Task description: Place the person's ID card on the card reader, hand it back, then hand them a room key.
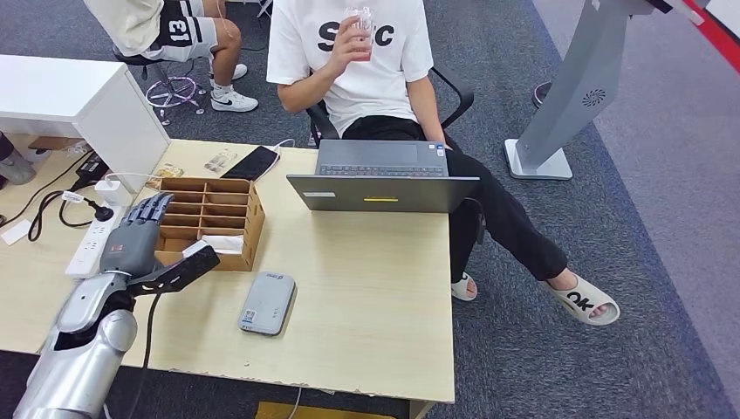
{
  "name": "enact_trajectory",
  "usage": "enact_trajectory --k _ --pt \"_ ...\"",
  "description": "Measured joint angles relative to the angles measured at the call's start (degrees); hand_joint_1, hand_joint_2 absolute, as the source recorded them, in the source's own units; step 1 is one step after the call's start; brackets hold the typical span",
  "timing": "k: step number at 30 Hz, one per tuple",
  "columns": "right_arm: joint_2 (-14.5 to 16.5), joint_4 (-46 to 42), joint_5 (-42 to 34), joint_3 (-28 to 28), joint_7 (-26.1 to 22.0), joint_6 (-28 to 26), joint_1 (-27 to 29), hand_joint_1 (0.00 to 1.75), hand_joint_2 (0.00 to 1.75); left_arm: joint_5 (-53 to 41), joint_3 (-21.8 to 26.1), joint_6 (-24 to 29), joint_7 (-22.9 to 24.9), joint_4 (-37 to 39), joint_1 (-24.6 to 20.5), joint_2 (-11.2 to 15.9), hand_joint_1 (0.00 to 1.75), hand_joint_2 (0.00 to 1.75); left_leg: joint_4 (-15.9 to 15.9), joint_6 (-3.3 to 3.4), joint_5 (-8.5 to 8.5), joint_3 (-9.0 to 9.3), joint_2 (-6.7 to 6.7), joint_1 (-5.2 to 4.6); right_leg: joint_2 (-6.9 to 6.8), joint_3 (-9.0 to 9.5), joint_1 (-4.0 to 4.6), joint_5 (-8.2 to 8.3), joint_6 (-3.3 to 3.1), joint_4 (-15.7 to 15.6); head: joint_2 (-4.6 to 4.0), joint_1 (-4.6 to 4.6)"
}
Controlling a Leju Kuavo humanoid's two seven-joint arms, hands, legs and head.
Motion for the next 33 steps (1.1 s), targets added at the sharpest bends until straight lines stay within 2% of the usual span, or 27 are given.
enact_trajectory --k 26,33 --pt "0.0 0.0 0.1 0.0 -0.1 0.0 0.0 0.0 1.75 0.2 -1.4 -1.7 -0.1 3.8 -1.2 0.1 0.01 1.75 0.0 0.0 0.0 -0.01 0.0 0.0 0.0 0.0 0.0 0.0 0.0 0.0 0.0 0.0" --pt "0.0 0.0 0.4 0.0 -0.2 0.0 0.0 0.0 1.75 0.1 -1.7 -1.2 -0.2 4.0 -1.2 0.0 0.17 1.75 0.0 0.0 0.0 -0.01 0.0 0.0 0.0 0.0 0.0 0.0 0.0 0.0 0.0 0.0"
